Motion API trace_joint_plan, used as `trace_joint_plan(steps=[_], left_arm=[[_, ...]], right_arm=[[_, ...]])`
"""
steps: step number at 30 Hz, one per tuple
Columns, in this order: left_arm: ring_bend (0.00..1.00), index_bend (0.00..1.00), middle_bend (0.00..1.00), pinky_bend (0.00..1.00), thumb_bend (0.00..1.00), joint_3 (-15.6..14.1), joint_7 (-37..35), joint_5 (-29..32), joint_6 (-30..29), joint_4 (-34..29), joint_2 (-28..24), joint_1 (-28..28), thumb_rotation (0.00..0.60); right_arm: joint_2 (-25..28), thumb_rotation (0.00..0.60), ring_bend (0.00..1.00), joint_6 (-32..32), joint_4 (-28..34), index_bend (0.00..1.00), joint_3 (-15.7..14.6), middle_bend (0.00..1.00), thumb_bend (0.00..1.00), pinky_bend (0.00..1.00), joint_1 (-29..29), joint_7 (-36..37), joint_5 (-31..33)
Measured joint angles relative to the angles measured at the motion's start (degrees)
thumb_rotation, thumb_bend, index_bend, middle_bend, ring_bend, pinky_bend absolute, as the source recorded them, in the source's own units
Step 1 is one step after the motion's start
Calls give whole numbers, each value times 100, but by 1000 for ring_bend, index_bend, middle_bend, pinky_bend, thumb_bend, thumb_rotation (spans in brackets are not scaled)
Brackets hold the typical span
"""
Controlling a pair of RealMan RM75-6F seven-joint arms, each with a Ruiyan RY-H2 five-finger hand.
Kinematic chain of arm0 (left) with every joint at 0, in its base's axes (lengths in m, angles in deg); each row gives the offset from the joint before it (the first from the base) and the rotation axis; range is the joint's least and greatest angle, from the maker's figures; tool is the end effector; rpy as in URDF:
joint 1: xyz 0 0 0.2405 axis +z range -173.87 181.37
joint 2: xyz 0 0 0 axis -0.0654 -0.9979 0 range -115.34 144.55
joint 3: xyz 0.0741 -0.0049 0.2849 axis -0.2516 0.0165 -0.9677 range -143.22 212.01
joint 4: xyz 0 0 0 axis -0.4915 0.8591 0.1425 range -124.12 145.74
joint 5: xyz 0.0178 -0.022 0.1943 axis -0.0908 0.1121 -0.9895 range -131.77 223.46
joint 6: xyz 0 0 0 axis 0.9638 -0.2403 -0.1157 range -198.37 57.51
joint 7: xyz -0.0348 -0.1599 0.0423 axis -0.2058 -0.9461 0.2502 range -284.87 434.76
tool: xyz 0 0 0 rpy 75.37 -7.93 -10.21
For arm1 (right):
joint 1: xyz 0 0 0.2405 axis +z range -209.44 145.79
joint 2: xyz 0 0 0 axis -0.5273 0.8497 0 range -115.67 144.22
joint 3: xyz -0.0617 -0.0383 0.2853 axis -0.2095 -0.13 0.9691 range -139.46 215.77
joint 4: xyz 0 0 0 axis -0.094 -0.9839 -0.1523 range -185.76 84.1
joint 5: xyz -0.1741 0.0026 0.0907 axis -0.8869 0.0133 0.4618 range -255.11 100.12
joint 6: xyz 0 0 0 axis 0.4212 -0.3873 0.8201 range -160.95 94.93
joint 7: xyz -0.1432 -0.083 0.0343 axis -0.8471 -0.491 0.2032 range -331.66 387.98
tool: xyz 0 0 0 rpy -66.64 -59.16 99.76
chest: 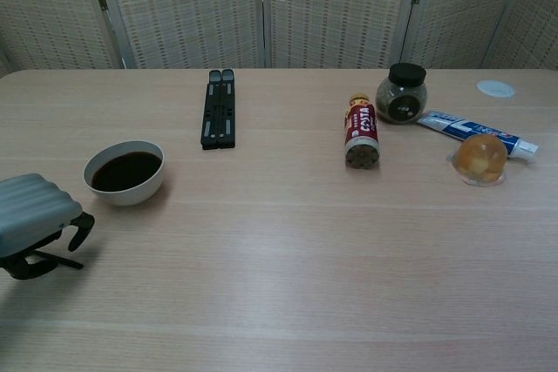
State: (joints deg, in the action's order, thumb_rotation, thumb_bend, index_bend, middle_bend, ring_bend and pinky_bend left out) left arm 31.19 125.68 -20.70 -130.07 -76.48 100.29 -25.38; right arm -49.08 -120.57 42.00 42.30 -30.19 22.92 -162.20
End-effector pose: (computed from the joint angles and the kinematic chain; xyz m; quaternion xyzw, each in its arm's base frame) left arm -0.2799 0.2911 -0.0169 -0.8388 -0.2186 -0.1350 0.4799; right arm -0.3486 -0.1925 0.2040 0.5815 -0.3613 0.3592 0.6343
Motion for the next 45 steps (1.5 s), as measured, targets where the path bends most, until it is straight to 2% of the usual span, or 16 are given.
trace_joint_plan(steps=[20, 45], left_arm=[[894, 525, 934, 1000, 404, -37, -292, -98, -178, 259, 224, 114, 600], [897, 534, 934, 1000, 404, -47, -133, 58, -97, 408, 387, 91, 600]], right_arm=[[57, 600, 185, 6, 113, 19, 3, 209, 191, 219, 9, -75, -35], [90, 600, 190, -8, 175, 19, 3, 211, 193, 219, -8, -119, -26]])
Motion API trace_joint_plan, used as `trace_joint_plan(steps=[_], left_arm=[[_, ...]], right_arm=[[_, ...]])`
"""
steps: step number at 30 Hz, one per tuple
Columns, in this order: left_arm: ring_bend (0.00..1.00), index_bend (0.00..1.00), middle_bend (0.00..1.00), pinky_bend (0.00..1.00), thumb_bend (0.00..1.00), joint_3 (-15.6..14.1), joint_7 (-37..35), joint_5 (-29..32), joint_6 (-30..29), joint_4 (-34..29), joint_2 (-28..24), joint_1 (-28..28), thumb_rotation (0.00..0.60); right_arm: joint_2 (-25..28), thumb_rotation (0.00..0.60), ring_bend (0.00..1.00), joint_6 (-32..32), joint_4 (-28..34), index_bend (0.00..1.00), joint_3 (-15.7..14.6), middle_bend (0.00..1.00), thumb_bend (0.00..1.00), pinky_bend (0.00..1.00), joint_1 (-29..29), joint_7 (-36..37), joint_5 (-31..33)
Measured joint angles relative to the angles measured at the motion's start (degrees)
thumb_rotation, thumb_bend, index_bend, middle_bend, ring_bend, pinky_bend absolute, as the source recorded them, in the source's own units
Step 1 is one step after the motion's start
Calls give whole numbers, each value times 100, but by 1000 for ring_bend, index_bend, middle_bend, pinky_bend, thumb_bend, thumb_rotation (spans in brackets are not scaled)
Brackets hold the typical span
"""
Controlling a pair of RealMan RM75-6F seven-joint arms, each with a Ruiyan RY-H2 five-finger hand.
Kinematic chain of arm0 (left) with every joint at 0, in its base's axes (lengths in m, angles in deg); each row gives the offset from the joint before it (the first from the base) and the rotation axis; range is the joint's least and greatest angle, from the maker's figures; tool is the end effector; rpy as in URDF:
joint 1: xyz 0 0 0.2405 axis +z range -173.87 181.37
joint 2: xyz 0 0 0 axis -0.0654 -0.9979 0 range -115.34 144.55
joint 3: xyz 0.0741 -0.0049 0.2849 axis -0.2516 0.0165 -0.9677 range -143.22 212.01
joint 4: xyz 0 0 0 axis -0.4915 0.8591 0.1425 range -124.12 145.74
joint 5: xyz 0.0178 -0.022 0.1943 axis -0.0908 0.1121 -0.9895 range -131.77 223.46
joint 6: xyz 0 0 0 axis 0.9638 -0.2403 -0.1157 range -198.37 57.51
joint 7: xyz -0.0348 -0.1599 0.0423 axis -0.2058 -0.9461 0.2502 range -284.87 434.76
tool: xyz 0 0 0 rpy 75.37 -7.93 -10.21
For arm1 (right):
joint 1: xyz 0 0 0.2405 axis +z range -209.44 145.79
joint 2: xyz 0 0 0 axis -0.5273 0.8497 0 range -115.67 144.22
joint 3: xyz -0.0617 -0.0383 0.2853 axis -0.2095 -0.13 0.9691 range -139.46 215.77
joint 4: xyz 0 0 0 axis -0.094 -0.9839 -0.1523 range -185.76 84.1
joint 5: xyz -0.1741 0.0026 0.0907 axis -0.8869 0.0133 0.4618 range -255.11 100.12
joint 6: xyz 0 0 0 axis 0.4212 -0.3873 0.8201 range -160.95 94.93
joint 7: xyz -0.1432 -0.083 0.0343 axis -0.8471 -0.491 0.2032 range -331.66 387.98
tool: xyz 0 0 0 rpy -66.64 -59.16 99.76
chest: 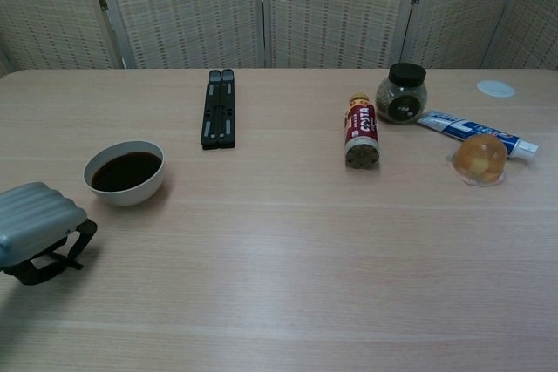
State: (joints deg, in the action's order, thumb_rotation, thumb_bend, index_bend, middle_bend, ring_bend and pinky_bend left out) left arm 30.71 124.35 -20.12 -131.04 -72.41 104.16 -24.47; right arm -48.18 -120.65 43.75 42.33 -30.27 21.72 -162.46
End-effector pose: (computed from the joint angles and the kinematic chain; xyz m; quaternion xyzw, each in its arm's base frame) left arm -0.2876 0.2869 -0.0348 -0.8314 -0.2344 -0.1349 0.4854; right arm -0.3431 -0.1920 0.2066 0.5842 -0.3584 0.3582 0.6341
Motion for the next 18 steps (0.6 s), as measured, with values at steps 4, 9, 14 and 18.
trace_joint_plan(steps=[4, 9, 14, 18], left_arm=[[898, 545, 936, 1000, 405, 2, -16, 38, 29, 32, 17, -6, 600], [909, 597, 953, 1000, 404, 16, -132, 15, 37, 104, 53, -9, 600], [917, 643, 963, 1000, 404, 31, -338, -81, 20, 215, 93, 1, 600], [919, 656, 966, 1000, 407, 42, -446, -110, 9, 266, 99, 20, 600]], right_arm=[[-4, 600, 191, -12, -6, 19, -2, 212, 193, 219, -11, 10, 2], [-6, 600, 192, -24, -1, 19, 0, 213, 193, 219, -15, 13, -6], [-4, 600, 196, -55, 25, 19, 4, 215, 193, 219, -21, -1, -28], [-8, 600, 197, -76, 30, 19, 4, 216, 193, 219, -35, -4, -28]])
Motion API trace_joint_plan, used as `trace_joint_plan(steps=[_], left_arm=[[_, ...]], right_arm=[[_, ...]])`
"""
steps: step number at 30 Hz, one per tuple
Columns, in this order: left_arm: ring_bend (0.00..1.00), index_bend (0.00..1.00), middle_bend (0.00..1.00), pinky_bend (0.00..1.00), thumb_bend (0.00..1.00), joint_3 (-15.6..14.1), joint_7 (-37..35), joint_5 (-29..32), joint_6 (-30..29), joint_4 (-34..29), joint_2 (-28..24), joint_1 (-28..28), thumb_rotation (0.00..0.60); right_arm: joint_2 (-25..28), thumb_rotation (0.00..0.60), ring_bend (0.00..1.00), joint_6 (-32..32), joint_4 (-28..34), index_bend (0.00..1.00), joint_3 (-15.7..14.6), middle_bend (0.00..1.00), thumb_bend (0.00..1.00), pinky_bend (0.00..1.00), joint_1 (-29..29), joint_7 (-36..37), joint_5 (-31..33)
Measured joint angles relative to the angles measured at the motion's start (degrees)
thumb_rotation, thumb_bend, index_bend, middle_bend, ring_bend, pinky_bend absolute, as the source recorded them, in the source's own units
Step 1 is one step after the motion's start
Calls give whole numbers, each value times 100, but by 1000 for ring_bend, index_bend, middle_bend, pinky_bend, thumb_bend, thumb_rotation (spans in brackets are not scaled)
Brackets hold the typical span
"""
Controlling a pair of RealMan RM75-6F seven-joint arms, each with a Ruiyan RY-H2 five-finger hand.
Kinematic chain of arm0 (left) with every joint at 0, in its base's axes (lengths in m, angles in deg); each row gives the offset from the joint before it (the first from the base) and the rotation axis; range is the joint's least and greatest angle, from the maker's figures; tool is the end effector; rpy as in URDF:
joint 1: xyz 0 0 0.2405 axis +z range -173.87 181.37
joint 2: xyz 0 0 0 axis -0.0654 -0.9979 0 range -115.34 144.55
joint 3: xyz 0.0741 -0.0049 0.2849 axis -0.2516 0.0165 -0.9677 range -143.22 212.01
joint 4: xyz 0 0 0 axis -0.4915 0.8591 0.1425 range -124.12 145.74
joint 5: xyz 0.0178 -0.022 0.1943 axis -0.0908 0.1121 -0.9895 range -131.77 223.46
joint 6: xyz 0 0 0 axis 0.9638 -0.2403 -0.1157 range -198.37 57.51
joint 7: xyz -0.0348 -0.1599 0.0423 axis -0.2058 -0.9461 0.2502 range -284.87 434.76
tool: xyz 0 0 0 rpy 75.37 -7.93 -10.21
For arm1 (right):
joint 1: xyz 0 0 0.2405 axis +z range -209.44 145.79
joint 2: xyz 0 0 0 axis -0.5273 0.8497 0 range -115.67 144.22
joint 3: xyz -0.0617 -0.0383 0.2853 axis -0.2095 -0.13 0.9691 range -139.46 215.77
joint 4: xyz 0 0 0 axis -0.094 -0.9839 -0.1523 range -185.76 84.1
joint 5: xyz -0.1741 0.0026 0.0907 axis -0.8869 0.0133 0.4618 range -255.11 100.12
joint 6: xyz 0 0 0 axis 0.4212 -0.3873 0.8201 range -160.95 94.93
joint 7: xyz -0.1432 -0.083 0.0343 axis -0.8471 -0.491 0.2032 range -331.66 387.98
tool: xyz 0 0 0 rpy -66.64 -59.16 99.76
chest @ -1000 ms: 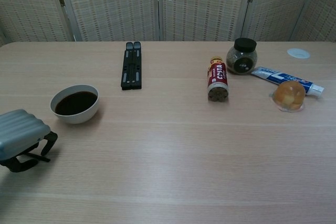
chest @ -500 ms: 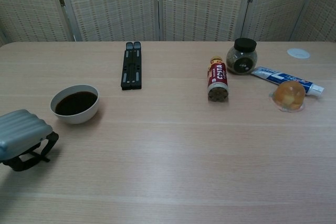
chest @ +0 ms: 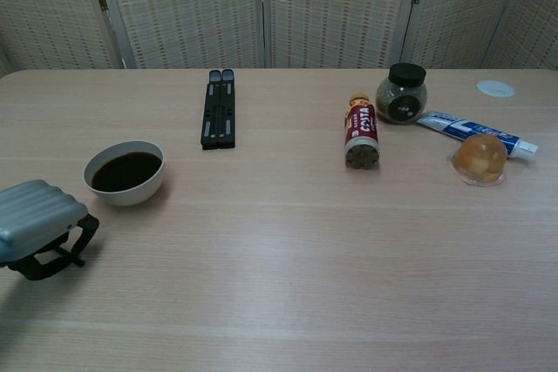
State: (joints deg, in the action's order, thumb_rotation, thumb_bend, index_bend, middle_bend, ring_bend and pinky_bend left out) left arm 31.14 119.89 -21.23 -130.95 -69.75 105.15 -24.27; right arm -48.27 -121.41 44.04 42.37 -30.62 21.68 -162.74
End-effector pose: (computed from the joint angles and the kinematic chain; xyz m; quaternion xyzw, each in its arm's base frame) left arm -0.2915 0.2913 -0.0368 -0.8219 -0.2524 -0.1509 0.4878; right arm -0.3416 -0.1900 0.2074 0.5807 -0.3568 0.3627 0.6356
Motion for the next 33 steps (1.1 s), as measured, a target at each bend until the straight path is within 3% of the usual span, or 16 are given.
trace_joint_plan(steps=[10, 19, 33], left_arm=[[930, 692, 978, 1000, 446, 43, -459, -145, -54, -23, -91, 54, 600], [932, 706, 983, 1000, 453, 192, -1303, -228, -129, -244, -345, 159, 600], [933, 721, 984, 1000, 474, 866, -2852, -221, -188, -1127, -1194, 142, 600]], right_arm=[[-8, 600, 202, -14, 18, 19, -4, 219, 198, 219, -4, -18, -26], [-10, 600, 206, -47, 15, 19, -3, 221, 200, 219, -19, 2, -47], [-26, 600, 210, -88, -18, 19, 8, 223, 200, 220, -26, 46, -82]])
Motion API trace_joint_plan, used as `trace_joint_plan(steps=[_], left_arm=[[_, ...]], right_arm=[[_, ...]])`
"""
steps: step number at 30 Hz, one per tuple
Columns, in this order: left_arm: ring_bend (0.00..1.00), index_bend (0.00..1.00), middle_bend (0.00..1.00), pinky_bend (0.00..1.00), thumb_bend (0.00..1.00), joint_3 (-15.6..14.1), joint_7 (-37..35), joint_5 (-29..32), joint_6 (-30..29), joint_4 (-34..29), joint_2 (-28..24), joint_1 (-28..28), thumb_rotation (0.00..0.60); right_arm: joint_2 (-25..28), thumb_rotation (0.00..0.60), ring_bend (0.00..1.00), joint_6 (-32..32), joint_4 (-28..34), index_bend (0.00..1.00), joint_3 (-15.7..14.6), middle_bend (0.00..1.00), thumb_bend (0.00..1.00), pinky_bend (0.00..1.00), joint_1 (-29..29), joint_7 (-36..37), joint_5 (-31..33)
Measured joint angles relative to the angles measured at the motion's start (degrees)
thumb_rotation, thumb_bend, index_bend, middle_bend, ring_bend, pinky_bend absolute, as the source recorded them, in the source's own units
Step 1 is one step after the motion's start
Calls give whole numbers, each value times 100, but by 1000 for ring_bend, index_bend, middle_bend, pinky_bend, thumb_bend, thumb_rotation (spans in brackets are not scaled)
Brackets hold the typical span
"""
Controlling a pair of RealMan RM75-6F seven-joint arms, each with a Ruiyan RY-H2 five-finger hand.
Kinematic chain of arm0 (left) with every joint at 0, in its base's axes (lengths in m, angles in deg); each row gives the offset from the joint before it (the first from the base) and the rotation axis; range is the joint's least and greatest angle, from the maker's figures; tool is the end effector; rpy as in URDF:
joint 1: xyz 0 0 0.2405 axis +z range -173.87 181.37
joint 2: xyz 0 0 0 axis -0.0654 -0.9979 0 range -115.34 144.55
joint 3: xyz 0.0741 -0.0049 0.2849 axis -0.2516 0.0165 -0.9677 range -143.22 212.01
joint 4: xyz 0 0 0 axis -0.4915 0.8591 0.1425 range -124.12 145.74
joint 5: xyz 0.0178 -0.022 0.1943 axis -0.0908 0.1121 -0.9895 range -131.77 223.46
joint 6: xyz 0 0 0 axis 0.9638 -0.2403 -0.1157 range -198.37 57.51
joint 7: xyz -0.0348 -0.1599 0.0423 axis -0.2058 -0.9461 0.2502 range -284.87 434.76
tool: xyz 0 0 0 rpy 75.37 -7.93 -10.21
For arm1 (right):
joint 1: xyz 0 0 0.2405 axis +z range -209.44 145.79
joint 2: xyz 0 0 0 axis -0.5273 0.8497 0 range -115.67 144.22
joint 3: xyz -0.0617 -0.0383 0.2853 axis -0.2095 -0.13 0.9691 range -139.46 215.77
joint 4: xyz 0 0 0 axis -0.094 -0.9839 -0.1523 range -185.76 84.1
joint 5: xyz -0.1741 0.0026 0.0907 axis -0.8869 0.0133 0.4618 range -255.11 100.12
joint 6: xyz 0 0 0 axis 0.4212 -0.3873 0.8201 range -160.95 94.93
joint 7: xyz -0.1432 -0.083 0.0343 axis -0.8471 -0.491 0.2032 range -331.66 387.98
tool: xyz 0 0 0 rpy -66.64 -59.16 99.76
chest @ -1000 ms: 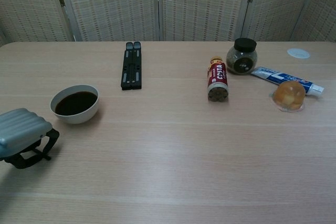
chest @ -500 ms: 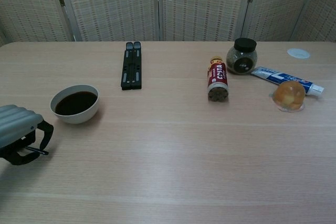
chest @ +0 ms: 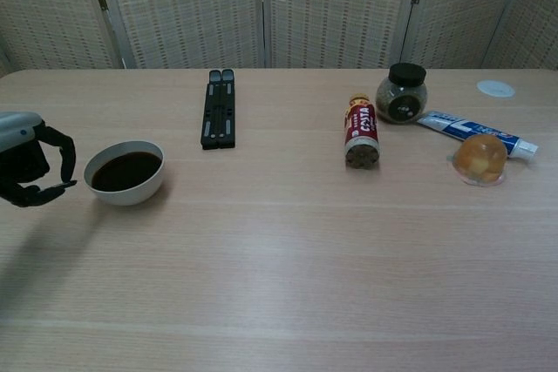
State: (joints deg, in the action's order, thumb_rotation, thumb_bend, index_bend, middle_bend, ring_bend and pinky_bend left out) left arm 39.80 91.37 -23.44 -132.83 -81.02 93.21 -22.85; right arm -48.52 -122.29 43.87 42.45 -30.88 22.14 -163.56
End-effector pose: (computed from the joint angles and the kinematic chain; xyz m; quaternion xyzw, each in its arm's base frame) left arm -0.2689 0.3198 0.0508 -0.6959 -0.4229 -0.3314 0.4766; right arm -0.3395 -0.1887 0.2079 0.5788 -0.3528 0.3716 0.6344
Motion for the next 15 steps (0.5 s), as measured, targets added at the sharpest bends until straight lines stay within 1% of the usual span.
trace_joint_plan(steps=[8, 12, 15], left_arm=[[934, 733, 989, 1000, 477, 415, -977, 10, 46, -342, -361, -87, 600], [935, 735, 994, 1000, 485, 505, -1455, -144, 195, -412, -394, -205, 600], [935, 737, 994, 1000, 484, 566, -1574, -215, 309, -407, -294, -347, 600]], right_arm=[[-2, 600, 210, -36, -34, 19, 9, 223, 201, 220, -10, 52, -20], [-20, 600, 210, -71, -79, 19, 34, 223, 200, 220, -23, 91, 2], [-10, 600, 210, -83, -78, 19, 34, 223, 200, 220, -30, 107, -4]])
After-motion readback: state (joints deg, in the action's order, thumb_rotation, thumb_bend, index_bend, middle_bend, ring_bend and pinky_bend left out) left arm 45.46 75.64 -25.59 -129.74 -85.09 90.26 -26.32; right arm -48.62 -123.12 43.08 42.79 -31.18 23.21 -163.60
